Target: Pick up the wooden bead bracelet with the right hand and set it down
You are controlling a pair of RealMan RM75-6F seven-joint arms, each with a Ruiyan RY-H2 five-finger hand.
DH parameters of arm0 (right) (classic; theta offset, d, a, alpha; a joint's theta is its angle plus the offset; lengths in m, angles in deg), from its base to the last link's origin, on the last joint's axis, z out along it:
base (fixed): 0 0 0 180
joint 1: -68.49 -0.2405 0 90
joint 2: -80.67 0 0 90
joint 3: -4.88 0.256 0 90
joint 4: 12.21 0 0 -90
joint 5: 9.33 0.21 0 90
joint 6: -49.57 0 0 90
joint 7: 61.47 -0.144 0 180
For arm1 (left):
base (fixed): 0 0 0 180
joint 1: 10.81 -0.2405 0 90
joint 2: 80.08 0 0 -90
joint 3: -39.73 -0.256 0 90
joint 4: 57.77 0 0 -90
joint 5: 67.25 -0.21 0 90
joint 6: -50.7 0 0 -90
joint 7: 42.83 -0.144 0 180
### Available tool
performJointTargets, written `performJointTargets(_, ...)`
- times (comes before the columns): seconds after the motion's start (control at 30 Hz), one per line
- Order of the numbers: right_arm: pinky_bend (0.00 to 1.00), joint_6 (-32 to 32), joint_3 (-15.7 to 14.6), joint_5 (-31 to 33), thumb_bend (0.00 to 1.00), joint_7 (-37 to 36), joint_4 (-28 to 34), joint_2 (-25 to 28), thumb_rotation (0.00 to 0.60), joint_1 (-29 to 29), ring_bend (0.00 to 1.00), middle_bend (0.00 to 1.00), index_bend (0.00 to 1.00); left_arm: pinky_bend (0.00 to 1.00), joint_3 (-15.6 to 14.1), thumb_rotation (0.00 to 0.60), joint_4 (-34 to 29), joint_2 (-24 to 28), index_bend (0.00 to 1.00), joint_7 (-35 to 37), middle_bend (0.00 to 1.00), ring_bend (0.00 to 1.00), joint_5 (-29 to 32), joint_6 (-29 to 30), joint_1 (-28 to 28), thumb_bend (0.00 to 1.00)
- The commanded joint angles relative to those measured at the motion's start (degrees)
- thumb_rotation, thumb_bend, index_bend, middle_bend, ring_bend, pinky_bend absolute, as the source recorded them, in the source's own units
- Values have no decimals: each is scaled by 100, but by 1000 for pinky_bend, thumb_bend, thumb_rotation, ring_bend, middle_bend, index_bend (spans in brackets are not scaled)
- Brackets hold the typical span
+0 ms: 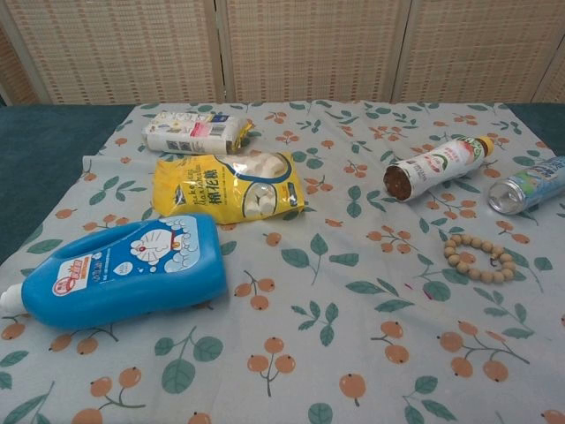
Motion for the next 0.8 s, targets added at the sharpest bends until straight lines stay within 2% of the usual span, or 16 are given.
performJointTargets(0.03, 0, 96, -6, -90, 287, 7, -107, -92, 488, -36, 0, 7, 0, 187, 3, 600, -1, 23, 0, 23, 0, 0, 28, 14, -23, 426)
performJointTargets(0.13, 0, 337, -24, -143, 292, 98, -256, -203, 525, -131, 0, 62, 6, 188, 7, 600, -3, 48, 0, 75, 0, 0, 52, 0, -25, 426)
performJointTargets(0.2, 0, 545, -38, -177, 294, 203, -431, -295, 546, -225, 0, 116, 42, 189, 8, 600, 4, 58, 0, 95, 0, 0, 55, -10, -19, 426)
performJointTargets(0.37, 0, 1239, -39, -200, 295, 520, -901, -569, 597, -567, 0, 179, 101, 190, 16, 600, 13, 64, 0, 137, 0, 0, 59, -13, -12, 426)
performJointTargets(0.67, 0, 2070, 91, -135, 297, 634, -1505, -1008, 600, -1089, 0, 281, 234, 192, 6, 600, -8, 58, 0, 88, 0, 0, 88, -77, -1, 426)
performJointTargets(0.8, 0, 2314, 108, -145, 298, 802, -1674, -1164, 600, -1271, 0, 295, 254, 192, 7, 600, 3, 45, 0, 86, 0, 0, 104, -106, 9, 427)
